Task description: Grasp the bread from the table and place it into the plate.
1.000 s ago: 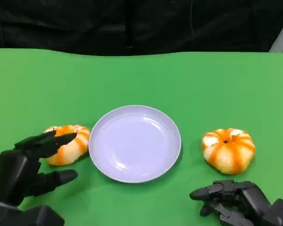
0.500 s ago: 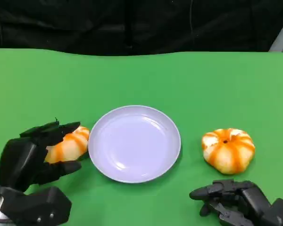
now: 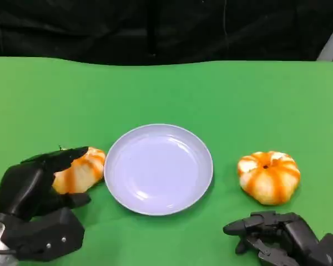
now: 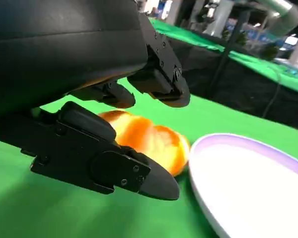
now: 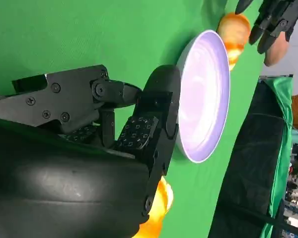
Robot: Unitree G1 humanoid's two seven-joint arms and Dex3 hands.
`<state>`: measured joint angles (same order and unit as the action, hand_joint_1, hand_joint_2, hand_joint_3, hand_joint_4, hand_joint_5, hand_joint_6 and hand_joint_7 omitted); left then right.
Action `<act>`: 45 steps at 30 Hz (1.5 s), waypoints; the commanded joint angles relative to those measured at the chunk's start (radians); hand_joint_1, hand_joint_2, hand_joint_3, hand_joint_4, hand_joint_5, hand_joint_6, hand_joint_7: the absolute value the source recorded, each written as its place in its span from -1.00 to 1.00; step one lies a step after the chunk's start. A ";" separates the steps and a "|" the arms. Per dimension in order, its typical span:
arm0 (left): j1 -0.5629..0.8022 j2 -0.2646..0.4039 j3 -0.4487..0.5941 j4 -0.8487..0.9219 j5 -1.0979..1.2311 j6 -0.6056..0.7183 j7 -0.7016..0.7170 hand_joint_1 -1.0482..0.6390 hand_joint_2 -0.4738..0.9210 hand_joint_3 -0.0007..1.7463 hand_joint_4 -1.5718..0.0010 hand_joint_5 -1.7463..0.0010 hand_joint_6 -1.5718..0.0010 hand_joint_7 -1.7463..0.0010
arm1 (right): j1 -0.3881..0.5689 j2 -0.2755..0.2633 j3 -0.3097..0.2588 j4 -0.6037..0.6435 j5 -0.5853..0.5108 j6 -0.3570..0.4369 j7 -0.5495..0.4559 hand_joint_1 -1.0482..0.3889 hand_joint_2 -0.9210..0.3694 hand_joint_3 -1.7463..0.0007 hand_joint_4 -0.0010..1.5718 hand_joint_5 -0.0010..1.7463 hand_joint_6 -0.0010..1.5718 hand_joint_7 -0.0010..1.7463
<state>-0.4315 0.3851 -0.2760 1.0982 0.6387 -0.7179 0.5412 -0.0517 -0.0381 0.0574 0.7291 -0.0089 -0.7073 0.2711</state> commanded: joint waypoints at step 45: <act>-0.100 -0.017 -0.128 0.124 -0.013 0.119 -0.087 0.32 0.93 -0.98 0.43 1.00 0.32 1.00 | 0.026 -0.011 0.004 -0.029 -0.008 0.035 -0.014 0.36 -1.00 0.57 0.04 0.31 0.52 -0.85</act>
<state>-0.5270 0.3580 -0.3930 1.2078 0.6227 -0.5912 0.4803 -0.0383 -0.0385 0.0608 0.7008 -0.0134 -0.6861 0.2575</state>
